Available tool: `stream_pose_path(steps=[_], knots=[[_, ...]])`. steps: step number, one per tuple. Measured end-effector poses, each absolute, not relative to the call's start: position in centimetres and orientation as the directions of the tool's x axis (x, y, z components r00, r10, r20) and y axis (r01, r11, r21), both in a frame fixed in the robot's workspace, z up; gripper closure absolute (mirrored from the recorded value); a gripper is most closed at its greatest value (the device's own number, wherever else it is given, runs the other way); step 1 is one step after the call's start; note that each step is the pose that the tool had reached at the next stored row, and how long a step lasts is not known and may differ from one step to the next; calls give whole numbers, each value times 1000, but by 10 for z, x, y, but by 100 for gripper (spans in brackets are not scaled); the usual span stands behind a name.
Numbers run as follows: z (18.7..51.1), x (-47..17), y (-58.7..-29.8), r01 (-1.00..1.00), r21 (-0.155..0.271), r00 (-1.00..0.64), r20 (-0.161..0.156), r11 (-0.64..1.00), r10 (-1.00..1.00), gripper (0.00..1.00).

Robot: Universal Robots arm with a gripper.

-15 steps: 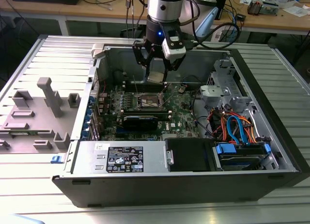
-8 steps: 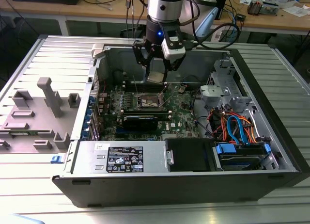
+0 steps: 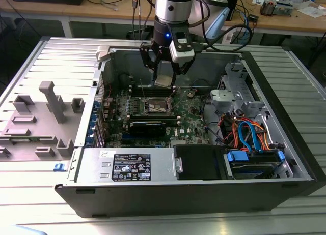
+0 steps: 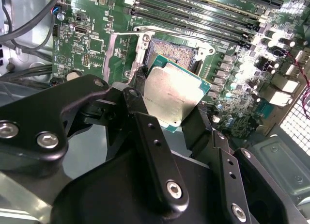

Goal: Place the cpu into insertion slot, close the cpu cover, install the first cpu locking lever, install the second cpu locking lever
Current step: 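Place the cpu into insertion slot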

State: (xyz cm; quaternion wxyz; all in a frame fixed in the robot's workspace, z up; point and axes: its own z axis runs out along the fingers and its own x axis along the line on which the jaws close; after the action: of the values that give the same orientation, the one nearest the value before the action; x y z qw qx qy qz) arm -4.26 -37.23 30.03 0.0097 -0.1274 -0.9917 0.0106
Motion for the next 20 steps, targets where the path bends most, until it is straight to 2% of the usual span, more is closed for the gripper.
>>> stream_pose_path(steps=[20], knots=[[300, -43, -373, 287, -23, -958, 16, 958, 287, 45]])
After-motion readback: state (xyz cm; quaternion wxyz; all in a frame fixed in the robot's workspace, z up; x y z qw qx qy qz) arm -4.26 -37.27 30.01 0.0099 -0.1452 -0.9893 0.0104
